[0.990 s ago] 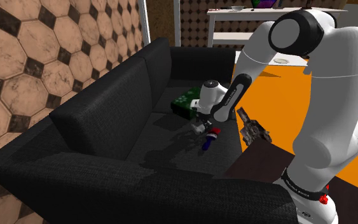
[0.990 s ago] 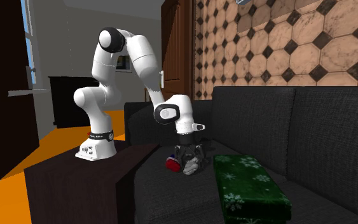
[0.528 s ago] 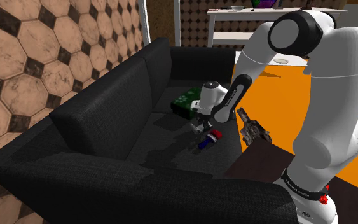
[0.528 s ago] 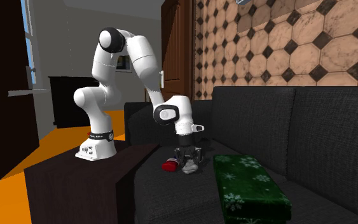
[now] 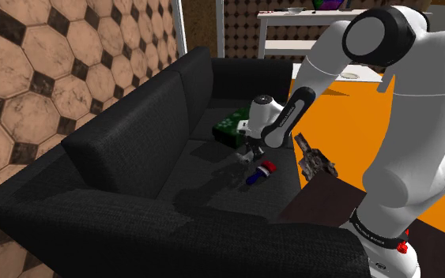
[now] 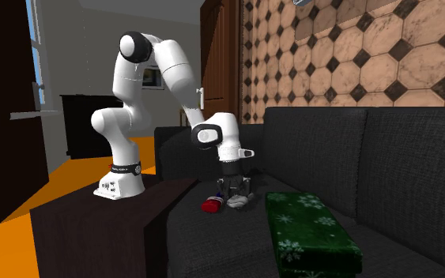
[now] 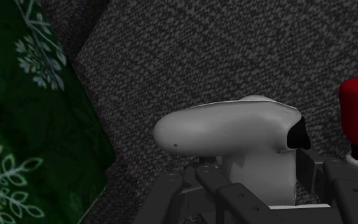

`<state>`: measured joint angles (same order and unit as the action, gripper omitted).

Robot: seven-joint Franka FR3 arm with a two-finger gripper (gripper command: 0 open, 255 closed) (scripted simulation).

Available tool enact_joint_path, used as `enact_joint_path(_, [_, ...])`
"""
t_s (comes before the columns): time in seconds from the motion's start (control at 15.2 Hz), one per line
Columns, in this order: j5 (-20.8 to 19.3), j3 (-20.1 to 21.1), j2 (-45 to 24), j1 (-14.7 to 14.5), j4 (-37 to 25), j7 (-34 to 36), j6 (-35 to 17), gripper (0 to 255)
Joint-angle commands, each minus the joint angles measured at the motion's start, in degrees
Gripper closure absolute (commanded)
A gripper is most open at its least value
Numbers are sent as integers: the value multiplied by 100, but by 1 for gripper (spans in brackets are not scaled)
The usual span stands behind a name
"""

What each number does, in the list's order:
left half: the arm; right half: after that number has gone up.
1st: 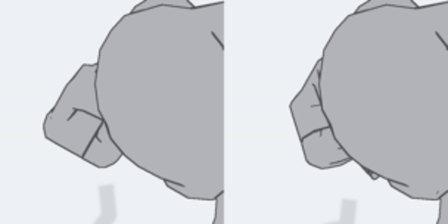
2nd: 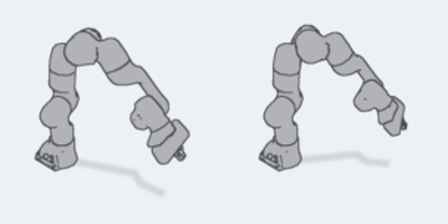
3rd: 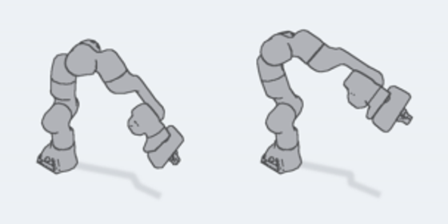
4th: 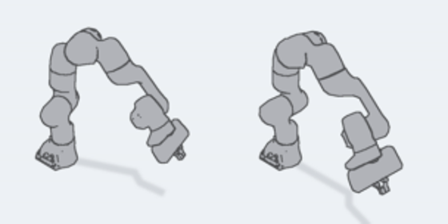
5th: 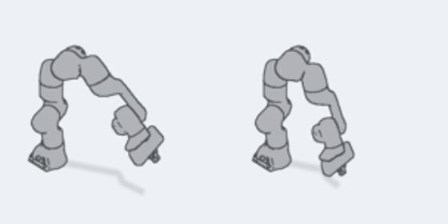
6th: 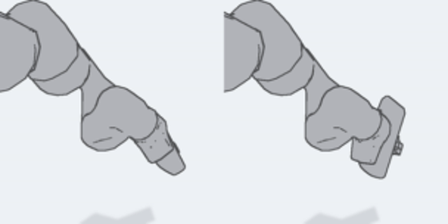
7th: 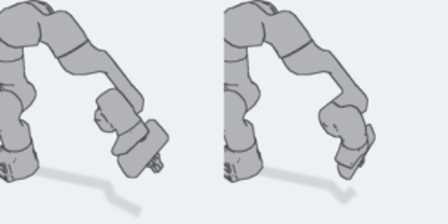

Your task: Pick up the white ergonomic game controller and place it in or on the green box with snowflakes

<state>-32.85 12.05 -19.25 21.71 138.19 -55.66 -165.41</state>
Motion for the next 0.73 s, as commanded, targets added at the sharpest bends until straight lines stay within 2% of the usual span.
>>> enact_joint_path(0.0, [173,144,164,103,54,-141,111,255])
enact_joint_path(0.66, [1198,753,964,531,184,-978,721,255])
